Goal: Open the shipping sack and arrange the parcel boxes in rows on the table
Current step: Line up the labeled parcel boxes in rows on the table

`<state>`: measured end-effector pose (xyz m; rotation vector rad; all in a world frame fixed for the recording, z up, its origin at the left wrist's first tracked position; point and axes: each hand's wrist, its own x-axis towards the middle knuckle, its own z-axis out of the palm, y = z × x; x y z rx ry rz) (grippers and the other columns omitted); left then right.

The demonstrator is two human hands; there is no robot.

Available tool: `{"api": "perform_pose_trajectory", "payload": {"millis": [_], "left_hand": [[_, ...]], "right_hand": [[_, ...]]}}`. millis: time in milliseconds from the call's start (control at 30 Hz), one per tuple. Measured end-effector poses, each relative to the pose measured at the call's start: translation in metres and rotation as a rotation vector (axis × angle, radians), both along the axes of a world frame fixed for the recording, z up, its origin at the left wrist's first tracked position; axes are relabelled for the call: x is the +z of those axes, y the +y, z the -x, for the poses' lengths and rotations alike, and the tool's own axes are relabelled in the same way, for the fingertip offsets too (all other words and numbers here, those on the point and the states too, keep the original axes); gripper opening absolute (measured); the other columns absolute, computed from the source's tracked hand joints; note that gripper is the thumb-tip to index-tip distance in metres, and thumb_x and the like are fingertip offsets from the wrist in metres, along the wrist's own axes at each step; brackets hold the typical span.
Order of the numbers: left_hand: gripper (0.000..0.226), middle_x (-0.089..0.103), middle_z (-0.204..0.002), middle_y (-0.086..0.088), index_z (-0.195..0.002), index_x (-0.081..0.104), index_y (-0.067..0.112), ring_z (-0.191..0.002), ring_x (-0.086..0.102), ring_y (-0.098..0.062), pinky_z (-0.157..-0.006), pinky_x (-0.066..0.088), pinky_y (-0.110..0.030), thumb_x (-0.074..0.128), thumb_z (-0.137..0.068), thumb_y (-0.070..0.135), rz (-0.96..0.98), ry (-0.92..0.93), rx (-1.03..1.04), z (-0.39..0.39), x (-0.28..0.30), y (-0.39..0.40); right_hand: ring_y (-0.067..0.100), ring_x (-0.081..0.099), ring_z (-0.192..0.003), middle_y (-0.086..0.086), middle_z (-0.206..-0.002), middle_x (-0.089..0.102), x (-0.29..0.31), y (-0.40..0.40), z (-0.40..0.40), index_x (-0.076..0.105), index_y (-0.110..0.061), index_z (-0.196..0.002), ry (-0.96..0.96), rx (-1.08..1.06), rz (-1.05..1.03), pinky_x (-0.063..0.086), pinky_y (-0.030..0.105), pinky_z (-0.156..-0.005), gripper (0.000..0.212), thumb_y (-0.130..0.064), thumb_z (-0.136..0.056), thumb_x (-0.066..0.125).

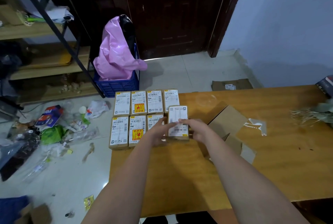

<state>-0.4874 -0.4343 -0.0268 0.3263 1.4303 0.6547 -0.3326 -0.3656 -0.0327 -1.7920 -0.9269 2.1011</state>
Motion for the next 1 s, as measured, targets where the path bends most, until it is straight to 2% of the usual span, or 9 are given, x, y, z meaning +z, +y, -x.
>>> {"api": "perform_pose_trajectory", "payload": {"millis": [100,233,333,433,500,600,700,833,1000], "left_hand": [[0.07,0.066,-0.113,-0.011,-0.128,0.034,0.042,-0.095,0.067,-0.028,-0.087,0.057,-0.051,0.078,-0.082,0.013,-0.035,-0.062,-0.041,0.002,-0.001,-0.005],[0.081,0.068,-0.112,-0.009,-0.135,0.04,0.038,-0.094,0.068,-0.029,-0.085,0.058,-0.048,0.081,-0.075,0.001,-0.095,-0.047,0.178,0.009,-0.011,-0.003],[0.073,0.07,-0.107,-0.009,-0.13,0.049,0.032,-0.089,0.069,-0.029,-0.074,0.06,-0.043,0.081,-0.073,-0.001,-0.117,0.019,0.227,0.014,-0.012,-0.005],[0.071,0.068,-0.109,-0.009,-0.127,0.049,0.03,-0.087,0.069,-0.025,-0.06,0.059,-0.033,0.082,-0.072,-0.001,-0.149,0.126,0.23,0.02,-0.01,-0.006],[0.071,0.069,-0.107,-0.009,-0.127,0.046,0.033,-0.086,0.07,-0.023,-0.06,0.056,-0.028,0.081,-0.073,0.0,-0.179,0.16,0.206,0.026,-0.008,-0.004],[0.07,0.07,-0.108,-0.01,-0.127,0.048,0.028,-0.095,0.069,-0.027,-0.083,0.057,-0.04,0.082,-0.071,0.004,-0.198,0.173,0.156,0.031,-0.007,0.001],[0.059,0.067,-0.109,-0.014,-0.123,0.056,0.02,-0.093,0.07,-0.029,-0.082,0.058,-0.039,0.082,-0.073,0.001,-0.219,0.114,0.167,0.033,-0.006,0.004],[0.053,0.069,-0.11,-0.016,-0.119,0.064,0.018,-0.098,0.07,-0.03,-0.093,0.056,-0.045,0.086,-0.071,0.009,-0.242,0.141,0.204,0.038,-0.012,0.004],[0.05,0.071,-0.11,-0.008,-0.117,0.066,0.017,-0.101,0.069,-0.023,-0.09,0.057,-0.037,0.086,-0.073,0.026,-0.208,0.17,0.148,0.047,-0.018,0.0]], "right_hand": [[0.032,0.069,-0.098,0.014,-0.107,0.073,0.002,0.002,0.002,0.061,-0.005,-0.121,0.081,-0.066,-0.009,0.058,0.049,-0.084,0.041,-0.011,-0.083,0.075],[0.031,0.068,-0.102,0.014,-0.108,0.073,0.0,0.006,0.003,0.062,-0.008,-0.121,0.128,-0.074,0.043,0.056,0.052,-0.087,0.037,-0.014,-0.086,0.072],[0.033,0.058,-0.119,0.008,-0.125,0.064,-0.005,0.007,0.005,0.049,-0.009,-0.134,-0.021,0.019,0.025,0.049,0.048,-0.099,0.059,-0.024,-0.084,0.076],[0.032,0.041,-0.137,0.01,-0.148,0.042,-0.012,0.01,0.006,0.02,-0.019,-0.151,-0.327,0.111,-0.246,0.04,0.049,-0.109,0.095,-0.025,-0.079,0.081],[0.031,0.039,-0.138,0.008,-0.155,0.031,-0.007,0.01,0.008,0.017,-0.032,-0.154,-0.398,0.225,-0.425,0.041,0.049,-0.109,0.102,-0.025,-0.076,0.082],[0.027,0.05,-0.13,0.002,-0.149,0.044,0.004,0.012,0.013,0.039,-0.033,-0.147,-0.319,0.517,-0.436,0.046,0.045,-0.103,0.079,-0.032,-0.079,0.079],[0.021,0.062,-0.115,-0.001,-0.138,0.058,0.008,0.013,0.014,0.046,-0.031,-0.142,-0.251,0.664,-0.349,0.053,0.045,-0.096,0.072,-0.041,-0.078,0.078],[0.02,0.066,-0.108,0.0,-0.127,0.066,0.002,0.01,0.014,0.046,-0.026,-0.141,-0.149,0.606,-0.199,0.055,0.039,-0.09,0.069,-0.028,-0.08,0.079],[0.014,0.069,-0.096,-0.002,-0.108,0.073,-0.003,0.006,0.013,0.06,-0.018,-0.124,-0.158,0.524,-0.133,0.057,0.035,-0.084,0.049,-0.025,-0.08,0.08]]}}
